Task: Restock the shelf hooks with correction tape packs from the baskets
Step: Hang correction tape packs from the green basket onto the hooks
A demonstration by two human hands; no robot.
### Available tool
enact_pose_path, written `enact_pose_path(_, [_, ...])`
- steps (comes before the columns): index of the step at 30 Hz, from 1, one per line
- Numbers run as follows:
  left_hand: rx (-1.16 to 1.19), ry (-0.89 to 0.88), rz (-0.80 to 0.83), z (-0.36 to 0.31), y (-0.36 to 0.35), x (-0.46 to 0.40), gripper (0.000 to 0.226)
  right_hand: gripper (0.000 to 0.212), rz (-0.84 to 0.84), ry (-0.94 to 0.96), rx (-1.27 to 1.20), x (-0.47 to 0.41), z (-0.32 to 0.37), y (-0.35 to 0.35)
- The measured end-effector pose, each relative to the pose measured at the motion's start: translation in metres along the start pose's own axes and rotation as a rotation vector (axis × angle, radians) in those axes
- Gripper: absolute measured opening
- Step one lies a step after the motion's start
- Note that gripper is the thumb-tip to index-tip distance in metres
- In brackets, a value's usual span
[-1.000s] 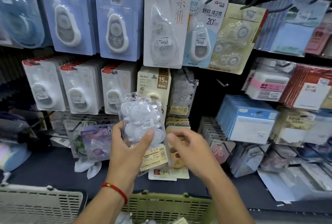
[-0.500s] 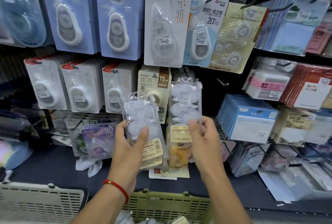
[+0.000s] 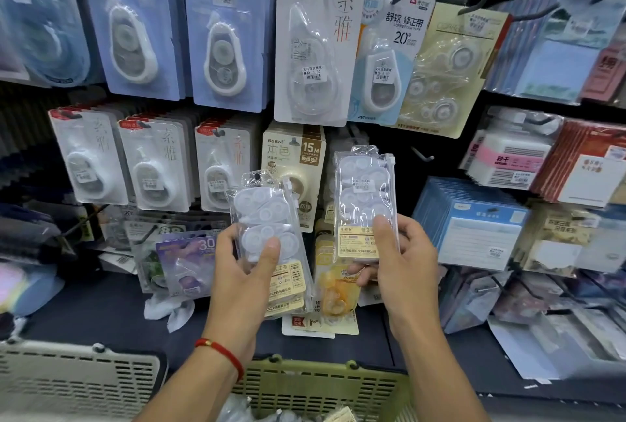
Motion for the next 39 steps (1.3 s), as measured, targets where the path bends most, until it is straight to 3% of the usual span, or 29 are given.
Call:
enact_pose_path(6, [-0.011,0.011,0.0,-0.002,0.0,0.0,0.035,0.036,-0.016,-0.089,0.083,-0.006,-0.014,0.006])
enact_pose_path(9, [-0.008,0.026,-0.016,0.0,0.0,0.001,0.032,0.061,-0.035,-0.137,0.676,-0.013,-0.029,0.022])
enact_pose_path(11, [-0.012,0.031,-0.005,0.002,-0.001,0.001,0.031,0.056,0.016,-0.134,0.8,-0.012,-0.029,0.02])
enact_pose_path(14, [-0.029,0.023,0.032,0.002,-0.006,0.004,0.033,0.023,0.244,-0.147,0.576,-0.001,-0.029,-0.005])
enact_pose_path(18, [-0.055,-0.006,0.074,0.0,-0.014,0.009,0.048,0.027,0.488,-0.055,0.477,0.019,-0.028,-0.041])
enact_pose_path(24, [-0.032,-0.01,0.08,-0.004,-0.015,0.009,0.058,0.015,0.432,0.001,0.476,0.015,-0.026,-0.037])
enact_pose_path(29, [-0.013,0.022,0.044,-0.006,-0.012,0.01,0.034,0.005,0.36,-0.018,0.359,0.01,-0.025,-0.028])
enact_pose_path(34, [-0.041,0.022,0.051,-0.01,-0.009,0.01,0.035,0.013,0.102,0.077,0.26,0.002,-0.009,-0.006])
enact_pose_path(39, [-0.059,0.008,0.059,-0.012,-0.01,0.011,0.036,0.009,0.088,0.021,0.155,0.0,-0.011,-0.002])
Point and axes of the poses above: each hand's wrist, its own x-axis away from the middle knuckle, its own y-axis out of the back of the hand, z = x × y, the point moved 7 cm from there along -x, towards the middle knuckle, and after that the axes turned 3 degrees about -y, right-handed, at the moved point
